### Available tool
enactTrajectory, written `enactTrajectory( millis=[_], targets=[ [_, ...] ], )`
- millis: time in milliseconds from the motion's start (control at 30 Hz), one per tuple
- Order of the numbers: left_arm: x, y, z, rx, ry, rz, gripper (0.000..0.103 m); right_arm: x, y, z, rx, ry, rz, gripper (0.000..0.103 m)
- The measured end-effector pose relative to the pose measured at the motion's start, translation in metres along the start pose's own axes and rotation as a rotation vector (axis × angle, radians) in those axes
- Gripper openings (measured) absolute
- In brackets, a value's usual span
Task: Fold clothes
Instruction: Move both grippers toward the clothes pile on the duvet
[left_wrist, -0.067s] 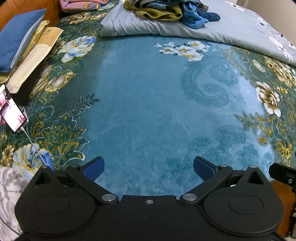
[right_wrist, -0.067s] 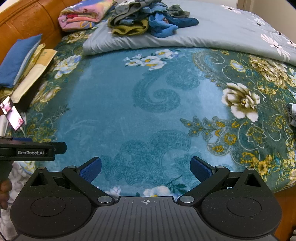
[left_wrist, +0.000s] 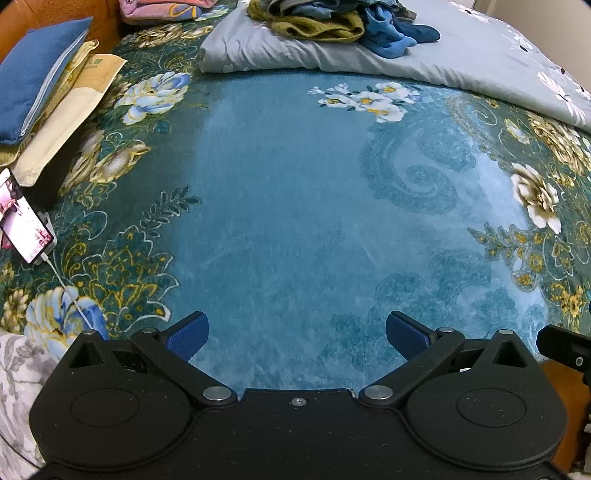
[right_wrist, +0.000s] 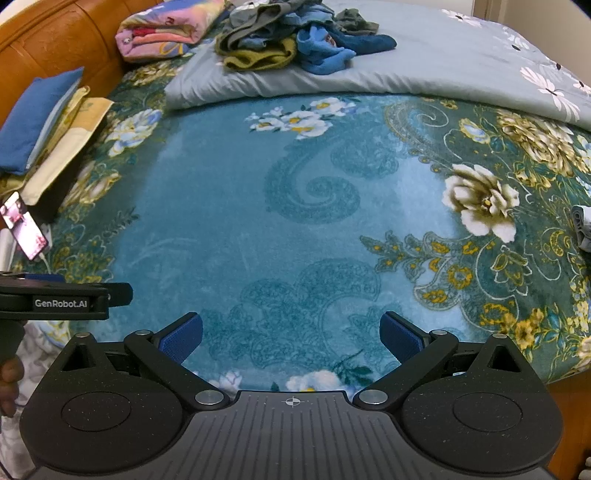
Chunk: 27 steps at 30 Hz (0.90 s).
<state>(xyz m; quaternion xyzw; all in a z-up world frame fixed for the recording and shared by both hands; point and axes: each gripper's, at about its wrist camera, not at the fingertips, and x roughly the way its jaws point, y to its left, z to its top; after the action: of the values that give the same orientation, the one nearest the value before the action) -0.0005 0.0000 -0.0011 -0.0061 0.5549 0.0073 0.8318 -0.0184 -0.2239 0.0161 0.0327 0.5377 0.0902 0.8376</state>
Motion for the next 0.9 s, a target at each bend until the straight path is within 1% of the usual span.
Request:
enactTrajectory(
  millis=[67,167,200,267,333,567,633,733,833,900],
  targets=[
    [0.001,0.0,-0.002,0.002,0.002,-0.001,0.101,0.001,0.0,0.002,0.0,-0.001,0.001,0.103],
    [0.001,0.001,0.003,-0.008,0.025,-0.005,0.101,0.003,0.0,0.004,0.001,-0.002,0.002,0.103],
    [0.001,0.003,0.002,-0.011,0.017,-0.008,0.101,0.004,0.0,0.005,0.001,-0.002,0.002,0.103],
    [0.004,0.004,0.007,-0.011,0.025,-0.003,0.101,0.005,0.0,0.006,0.001,-0.003,0.003,0.103],
    [0.007,0.005,0.004,-0.004,0.012,-0.001,0.101,0.006,-0.001,0.008,0.0,-0.004,0.003,0.103],
    [0.01,0.008,0.018,-0.031,-0.005,-0.003,0.101,0.007,0.001,0.019,-0.023,-0.021,-0.001,0.103],
    [0.009,0.006,0.024,-0.035,-0.024,-0.006,0.101,0.005,-0.002,0.022,-0.028,-0.031,-0.004,0.103],
    [0.002,0.001,0.038,-0.038,-0.091,-0.021,0.101,0.001,-0.007,0.036,-0.049,-0.058,-0.019,0.103],
    [-0.002,-0.006,0.06,-0.061,-0.147,-0.044,0.101,-0.001,-0.014,0.051,-0.076,-0.091,-0.04,0.103],
    [-0.003,-0.012,0.076,-0.07,-0.174,-0.051,0.101,0.001,-0.02,0.063,-0.083,-0.107,-0.039,0.103]
  ],
)
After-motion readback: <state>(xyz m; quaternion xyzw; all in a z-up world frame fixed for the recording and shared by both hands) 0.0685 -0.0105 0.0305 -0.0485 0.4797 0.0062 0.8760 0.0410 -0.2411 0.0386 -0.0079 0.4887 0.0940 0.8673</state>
